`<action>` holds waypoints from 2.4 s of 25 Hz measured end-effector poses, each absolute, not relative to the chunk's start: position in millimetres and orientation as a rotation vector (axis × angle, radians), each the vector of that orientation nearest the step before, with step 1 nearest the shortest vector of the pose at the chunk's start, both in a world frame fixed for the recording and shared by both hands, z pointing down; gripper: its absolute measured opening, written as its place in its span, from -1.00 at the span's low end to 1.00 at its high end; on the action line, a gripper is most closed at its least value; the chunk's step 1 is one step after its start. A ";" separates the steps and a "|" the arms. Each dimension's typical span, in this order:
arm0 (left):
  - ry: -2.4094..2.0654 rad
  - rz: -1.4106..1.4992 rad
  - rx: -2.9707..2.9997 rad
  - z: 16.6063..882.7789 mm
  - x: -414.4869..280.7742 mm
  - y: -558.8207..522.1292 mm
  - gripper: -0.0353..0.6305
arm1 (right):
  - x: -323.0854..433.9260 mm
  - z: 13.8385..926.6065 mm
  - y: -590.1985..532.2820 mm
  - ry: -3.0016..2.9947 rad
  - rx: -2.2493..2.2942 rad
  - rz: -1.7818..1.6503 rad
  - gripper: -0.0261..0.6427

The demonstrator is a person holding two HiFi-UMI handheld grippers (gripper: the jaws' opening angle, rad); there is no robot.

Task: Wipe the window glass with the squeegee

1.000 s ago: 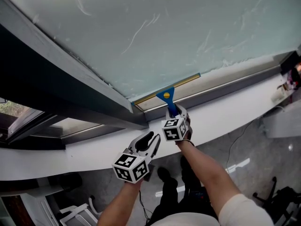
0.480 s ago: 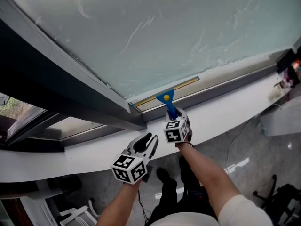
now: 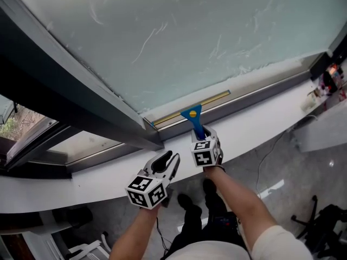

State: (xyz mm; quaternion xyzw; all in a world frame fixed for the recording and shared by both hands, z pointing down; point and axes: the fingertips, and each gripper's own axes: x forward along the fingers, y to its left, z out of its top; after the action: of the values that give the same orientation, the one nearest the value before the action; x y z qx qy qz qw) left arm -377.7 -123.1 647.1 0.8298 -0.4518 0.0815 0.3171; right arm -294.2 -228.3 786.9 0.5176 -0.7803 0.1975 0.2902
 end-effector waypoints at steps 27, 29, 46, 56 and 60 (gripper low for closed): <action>-0.986 0.029 2.558 488.3 -299.7 -120.5 -0.51 | -239.8 528.2 -120.7 -2.288 1.521 0.379 -0.47; -0.949 -0.021 2.555 474.9 -290.2 -119.7 -0.51 | -238.0 513.9 -113.3 -2.299 1.538 0.354 -0.47; -0.743 -0.309 2.575 369.5 -166.5 -112.6 -0.33 | -134.7 442.2 -93.2 -2.399 1.663 0.239 -0.47; -0.739 -0.603 2.315 348.8 -82.0 -146.6 -0.48 | -35.2 415.2 -90.4 -2.491 1.616 0.099 -0.47; -0.738 -0.646 2.211 355.3 -55.7 -152.6 -0.48 | -4.5 408.5 -89.3 -2.511 1.605 0.066 -0.47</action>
State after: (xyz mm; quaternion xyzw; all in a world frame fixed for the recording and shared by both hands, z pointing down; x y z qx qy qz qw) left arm -55.7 -152.6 355.3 0.8552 -0.2852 -0.2499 0.3534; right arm -4.5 -89.3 408.5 0.5367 -0.8396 0.0221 0.0805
